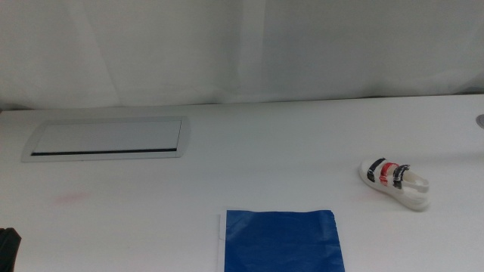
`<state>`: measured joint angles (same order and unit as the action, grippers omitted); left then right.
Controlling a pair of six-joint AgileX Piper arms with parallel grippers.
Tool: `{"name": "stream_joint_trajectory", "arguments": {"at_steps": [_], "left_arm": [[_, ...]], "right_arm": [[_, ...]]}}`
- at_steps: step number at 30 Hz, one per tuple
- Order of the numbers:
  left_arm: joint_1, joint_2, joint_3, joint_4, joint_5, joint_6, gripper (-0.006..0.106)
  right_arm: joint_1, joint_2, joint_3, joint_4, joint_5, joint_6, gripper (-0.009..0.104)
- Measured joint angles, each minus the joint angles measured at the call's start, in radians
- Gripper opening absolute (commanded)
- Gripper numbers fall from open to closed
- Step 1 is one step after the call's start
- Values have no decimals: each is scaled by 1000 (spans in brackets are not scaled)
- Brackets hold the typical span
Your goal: Use one arm to grab the shoe from the table and place it on the mat.
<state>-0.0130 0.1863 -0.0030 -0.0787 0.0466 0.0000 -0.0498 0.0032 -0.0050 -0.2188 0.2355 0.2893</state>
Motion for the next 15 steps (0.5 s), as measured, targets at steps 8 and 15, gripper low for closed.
{"name": "stream_joint_trajectory", "arguments": {"at_steps": [8, 15], "left_arm": [[0, 0, 0, 0, 0, 0, -3], [0, 0, 0, 0, 0, 0, -3]], "right_arm": [[0, 0, -12, 0, -16, -2, 103], [0, 29, -212, 0, 44, -25, 103]]}}
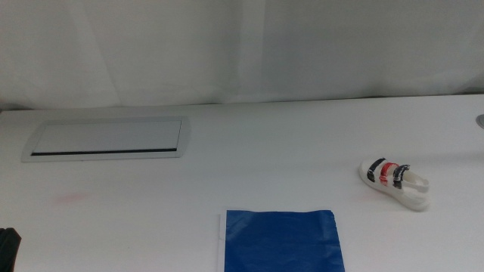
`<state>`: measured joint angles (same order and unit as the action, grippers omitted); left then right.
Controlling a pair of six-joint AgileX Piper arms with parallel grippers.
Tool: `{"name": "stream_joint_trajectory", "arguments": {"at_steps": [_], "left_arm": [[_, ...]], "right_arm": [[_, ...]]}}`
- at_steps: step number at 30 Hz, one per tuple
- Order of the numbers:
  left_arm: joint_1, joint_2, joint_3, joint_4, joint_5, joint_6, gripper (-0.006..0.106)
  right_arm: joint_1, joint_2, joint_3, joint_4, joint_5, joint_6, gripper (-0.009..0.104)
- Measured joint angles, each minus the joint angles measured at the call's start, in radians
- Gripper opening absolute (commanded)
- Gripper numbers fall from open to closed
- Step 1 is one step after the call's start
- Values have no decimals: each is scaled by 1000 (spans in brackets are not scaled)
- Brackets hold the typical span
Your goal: Use one arm to grab the shoe from the table and place it on the mat.
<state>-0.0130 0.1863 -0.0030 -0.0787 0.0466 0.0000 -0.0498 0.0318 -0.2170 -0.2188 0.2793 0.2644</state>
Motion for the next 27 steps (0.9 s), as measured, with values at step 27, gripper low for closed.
{"name": "stream_joint_trajectory", "arguments": {"at_steps": [27], "left_arm": [[0, 0, 0, 0, 0, 0, -3]], "right_arm": [[30, 896, -674, 514, 558, -767, 103]]}}
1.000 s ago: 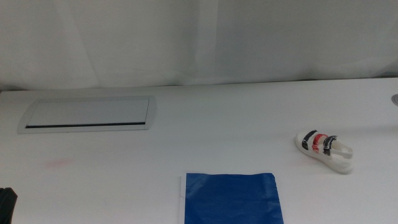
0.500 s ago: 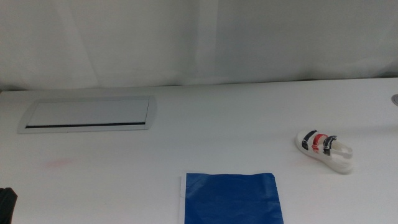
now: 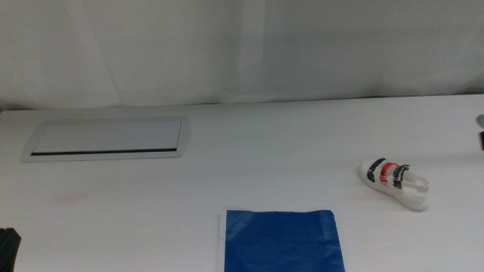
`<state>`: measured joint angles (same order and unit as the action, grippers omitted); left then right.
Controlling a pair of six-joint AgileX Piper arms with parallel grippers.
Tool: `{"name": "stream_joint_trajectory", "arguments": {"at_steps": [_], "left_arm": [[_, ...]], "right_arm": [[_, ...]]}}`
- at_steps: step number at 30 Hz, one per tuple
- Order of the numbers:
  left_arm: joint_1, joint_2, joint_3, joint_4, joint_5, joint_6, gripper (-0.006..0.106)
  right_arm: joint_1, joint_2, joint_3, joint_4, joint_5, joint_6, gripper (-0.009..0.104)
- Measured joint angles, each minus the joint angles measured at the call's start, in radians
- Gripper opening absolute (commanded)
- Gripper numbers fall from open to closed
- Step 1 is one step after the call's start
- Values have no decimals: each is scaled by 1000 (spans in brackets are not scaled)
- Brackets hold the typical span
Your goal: Use one arm to grab the shoe from the table and place it on the mat.
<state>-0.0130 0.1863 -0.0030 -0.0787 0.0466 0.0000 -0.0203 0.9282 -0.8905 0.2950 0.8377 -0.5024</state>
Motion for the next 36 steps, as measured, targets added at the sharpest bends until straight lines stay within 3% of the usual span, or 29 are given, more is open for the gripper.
{"name": "stream_joint_trajectory", "arguments": {"at_steps": [8, 14, 21, 36], "left_arm": [[0, 0, 0, 0, 0, 0, -3], [0, 0, 0, 0, 0, 0, -3], [0, 0, 0, 0, 0, 0, -3], [0, 0, 0, 0, 0, 0, -3]], "right_arm": [[148, 280, -210, -27, 139, -63, 103], [170, 460, -316, -45, 201, -104, 103], [170, 606, -338, -86, 211, -186, 103], [194, 812, -338, -126, 142, -196, 103]]}}
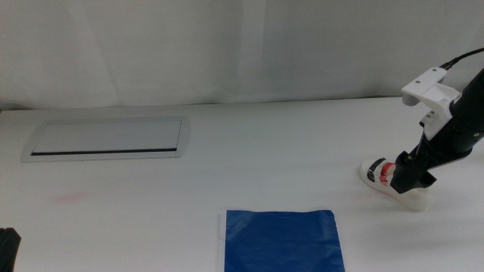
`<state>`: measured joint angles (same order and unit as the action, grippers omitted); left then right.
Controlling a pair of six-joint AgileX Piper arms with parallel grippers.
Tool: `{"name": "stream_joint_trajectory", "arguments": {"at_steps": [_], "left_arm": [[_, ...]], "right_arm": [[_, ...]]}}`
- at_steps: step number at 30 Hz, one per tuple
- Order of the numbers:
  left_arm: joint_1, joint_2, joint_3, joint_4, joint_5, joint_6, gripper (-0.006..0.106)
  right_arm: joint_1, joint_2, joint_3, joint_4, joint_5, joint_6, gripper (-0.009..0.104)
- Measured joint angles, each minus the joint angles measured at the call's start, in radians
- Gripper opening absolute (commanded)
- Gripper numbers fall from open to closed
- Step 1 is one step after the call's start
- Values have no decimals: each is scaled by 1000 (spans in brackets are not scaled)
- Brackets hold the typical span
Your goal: Use one arm to grab the shoe from the table and place it on the mat.
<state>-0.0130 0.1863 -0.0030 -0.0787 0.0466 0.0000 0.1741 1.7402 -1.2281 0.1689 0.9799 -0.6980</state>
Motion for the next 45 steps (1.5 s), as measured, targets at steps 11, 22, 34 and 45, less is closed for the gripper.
{"name": "stream_joint_trajectory", "arguments": {"at_steps": [11, 22, 34, 45], "left_arm": [[0, 0, 0, 0, 0, 0, -3], [0, 0, 0, 0, 0, 0, -3], [0, 0, 0, 0, 0, 0, -3], [0, 0, 0, 0, 0, 0, -3]], "right_arm": [[8, 90, 0, -29, -83, 0, 103], [72, 155, 0, -91, -143, 48, 103], [72, 176, 0, -98, -180, 72, 103], [72, 214, 0, -98, -193, 98, 91]]}}
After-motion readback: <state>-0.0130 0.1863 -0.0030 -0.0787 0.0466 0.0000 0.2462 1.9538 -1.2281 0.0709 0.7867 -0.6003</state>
